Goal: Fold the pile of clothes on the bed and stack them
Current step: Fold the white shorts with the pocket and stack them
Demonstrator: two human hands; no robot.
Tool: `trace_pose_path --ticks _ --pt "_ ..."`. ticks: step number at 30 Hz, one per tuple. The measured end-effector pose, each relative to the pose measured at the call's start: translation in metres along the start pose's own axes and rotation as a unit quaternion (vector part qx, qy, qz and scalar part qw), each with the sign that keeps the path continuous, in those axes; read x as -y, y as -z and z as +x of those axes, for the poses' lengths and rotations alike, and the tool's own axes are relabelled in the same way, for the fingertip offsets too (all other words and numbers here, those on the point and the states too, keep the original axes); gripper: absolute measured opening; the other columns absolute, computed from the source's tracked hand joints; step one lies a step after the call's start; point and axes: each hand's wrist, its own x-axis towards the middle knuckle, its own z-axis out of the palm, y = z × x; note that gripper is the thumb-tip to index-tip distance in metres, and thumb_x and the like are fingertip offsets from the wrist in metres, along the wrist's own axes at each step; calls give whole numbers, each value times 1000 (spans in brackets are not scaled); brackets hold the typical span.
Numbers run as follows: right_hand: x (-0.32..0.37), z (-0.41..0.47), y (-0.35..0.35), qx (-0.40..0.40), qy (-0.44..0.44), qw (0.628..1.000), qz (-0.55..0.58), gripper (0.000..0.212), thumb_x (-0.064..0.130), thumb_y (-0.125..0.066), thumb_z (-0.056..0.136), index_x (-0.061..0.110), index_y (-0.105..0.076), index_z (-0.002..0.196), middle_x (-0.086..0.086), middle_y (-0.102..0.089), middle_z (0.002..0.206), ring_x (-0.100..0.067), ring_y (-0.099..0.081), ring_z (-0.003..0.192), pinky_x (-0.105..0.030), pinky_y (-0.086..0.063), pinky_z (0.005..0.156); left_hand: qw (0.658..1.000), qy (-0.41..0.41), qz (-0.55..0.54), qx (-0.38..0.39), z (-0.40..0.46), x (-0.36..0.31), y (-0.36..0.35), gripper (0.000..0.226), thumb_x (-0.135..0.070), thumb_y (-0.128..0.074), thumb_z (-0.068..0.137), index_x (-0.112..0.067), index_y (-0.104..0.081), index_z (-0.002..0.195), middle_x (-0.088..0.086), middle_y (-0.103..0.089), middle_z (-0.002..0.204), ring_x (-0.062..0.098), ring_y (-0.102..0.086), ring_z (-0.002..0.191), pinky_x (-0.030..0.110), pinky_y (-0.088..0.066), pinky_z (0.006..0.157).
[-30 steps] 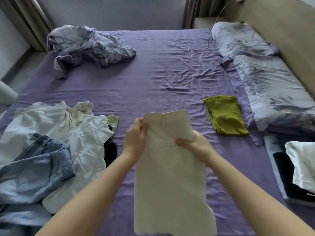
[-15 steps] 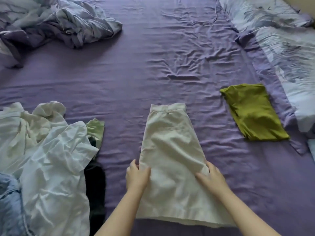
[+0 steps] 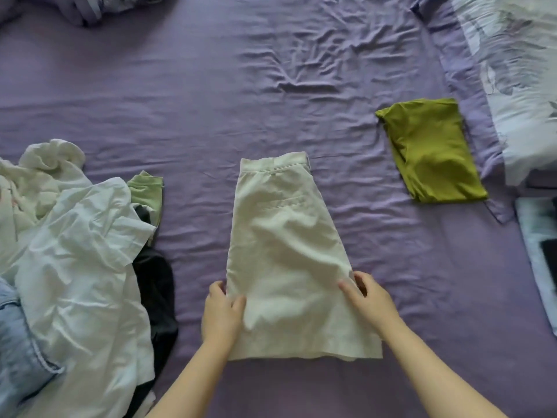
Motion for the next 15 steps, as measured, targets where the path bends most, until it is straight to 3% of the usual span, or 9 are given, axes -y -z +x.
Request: trace_pose_path --ticks 2,4,6,8,9,11,13,15 --pt "-14 -11 3 -25 -17 999 21 20 49 -53 92 30 -60 91 15 -63 90 -3 -55 82 -16 -38 65 983 -45 146 -99 -12 -4 -3 66 -24 -67 82 -12 -38 140 13 -45 134 34 -43 121 44 -38 97" --pt "-28 -20 7 -47 -41 998 30 33 43 -48 96 23 -58 72 10 -60 74 -12 -53 74 -18 -38 60 968 -158 141 -132 -29 -20 -12 53 -17 -68 81 -12 -51 131 9 -52 127 31 -49 114 41 -40 94" --pt "-38 -26 10 -46 -77 994 62 40 38 -47 98 13 -58 70 1 -60 70 -21 -53 75 -30 -40 64 973 -225 42 -11 -51 -44 -31 30 -15 -64 87 -13 -62 117 3 -63 110 24 -59 102 34 -46 87" --pt "-41 -31 15 -35 -130 974 183 37 35 -46 99 6 -64 86 -5 -64 77 -23 -56 74 -32 -44 65 968 -215 -7 130 -75 -70 -57 18 -22 -62 90 -16 -66 107 -1 -68 98 18 -63 93 31 -48 84" --pt "-40 -34 18 -28 -159 955 249 35 34 -45 100 6 -63 91 -6 -63 76 -21 -57 69 -30 -47 60 964 -207 -16 165 -84 -81 -71 19 -26 -63 90 -16 -66 106 -2 -68 96 16 -63 90 31 -49 83" --pt "-38 -38 26 -7 -192 920 342 34 34 -43 101 8 -62 93 -7 -63 73 -20 -59 65 -29 -49 54 965 -191 -36 179 -99 -98 -95 32 -35 -68 85 -18 -60 110 -3 -62 97 14 -60 89 28 -48 83" --pt "-37 -39 31 23 -193 889 414 32 33 -42 101 8 -62 96 -9 -64 77 -21 -62 69 -31 -51 57 968 -178 -37 175 -110 -105 -111 58 -48 -75 71 -19 -52 116 -4 -53 105 12 -55 97 27 -47 86" --pt "-36 -40 35 64 -179 862 470 29 29 -41 102 7 -60 100 -14 -67 84 -25 -65 74 -34 -54 62 967 -206 16 152 -116 -106 -115 70 -49 -78 63 -16 -49 117 1 -51 108 17 -53 102 32 -47 86"
